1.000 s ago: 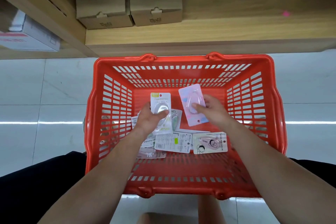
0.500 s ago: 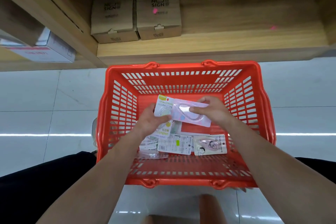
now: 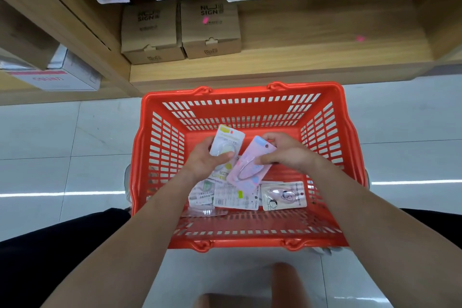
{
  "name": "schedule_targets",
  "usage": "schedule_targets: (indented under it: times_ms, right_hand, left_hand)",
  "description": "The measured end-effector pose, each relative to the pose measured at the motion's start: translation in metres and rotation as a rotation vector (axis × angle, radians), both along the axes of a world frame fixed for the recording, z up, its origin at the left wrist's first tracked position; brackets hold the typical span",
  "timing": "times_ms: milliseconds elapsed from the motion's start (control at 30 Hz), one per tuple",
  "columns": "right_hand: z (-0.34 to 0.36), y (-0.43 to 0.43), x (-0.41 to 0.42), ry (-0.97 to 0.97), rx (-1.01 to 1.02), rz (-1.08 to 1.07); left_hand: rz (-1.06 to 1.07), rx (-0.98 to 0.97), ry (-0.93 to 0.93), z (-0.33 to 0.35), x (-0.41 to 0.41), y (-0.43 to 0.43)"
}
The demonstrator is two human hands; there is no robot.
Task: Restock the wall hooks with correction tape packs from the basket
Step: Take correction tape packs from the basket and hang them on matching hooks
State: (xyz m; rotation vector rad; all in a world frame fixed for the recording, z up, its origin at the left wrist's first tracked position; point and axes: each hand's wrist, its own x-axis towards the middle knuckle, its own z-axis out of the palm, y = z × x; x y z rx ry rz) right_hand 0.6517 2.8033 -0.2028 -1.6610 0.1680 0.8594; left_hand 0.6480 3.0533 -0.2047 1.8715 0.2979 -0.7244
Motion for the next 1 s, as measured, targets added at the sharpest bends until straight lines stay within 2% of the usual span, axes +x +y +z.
schedule_targets:
  times_ms: [167,267,367,400,467,567,633,767,833,1000]
  right_hand:
    - [-0.005,0.011,-0.001,-0.044,0.063,-0.17]
    - [-0.016,0.02,-0.002,-0.088,-0.035,-0.228]
    - [-0.043,0.013,-0.008,-0.058,-0.138,-0.3]
    - [-0.051,0.006,-0.014,-0.031,-0.198,-0.261]
    - [-0.069,-0.014,-0.029,0.029,-0.38,-0.029]
    - [-0.085,-0.025,-0.051,0.11,-0.542,0.31]
    - [-0.086,-0.023,-0.055,0.117,-0.606,0.388]
    - [-0.086,-0.026,-0.049,0.094,-0.636,0.414]
    - [-0.084,-0.026,-0.047,0.079,-0.585,0.353]
    - [-0.067,-0.021,-0.03,0.043,-0.396,0.025]
  left_hand:
    - [-0.109,-0.061,0.048,-0.008,-0.007,-0.022]
    - [-0.107,-0.08,0.117,-0.017,-0.011,-0.026]
    - [-0.126,0.002,0.134,-0.027,-0.013,-0.022]
    - [-0.115,0.026,0.138,-0.03,-0.013,-0.02]
    - [-0.083,0.052,0.143,-0.039,-0.014,-0.011]
    - [-0.059,0.088,0.13,-0.049,-0.015,-0.002]
    - [-0.056,0.09,0.133,-0.054,-0.016,0.001]
    - [-0.06,0.091,0.161,-0.058,-0.018,0.0]
    - [-0.052,0.082,0.171,-0.058,-0.018,0.0]
    - [-0.007,0.083,0.137,-0.042,-0.011,0.0]
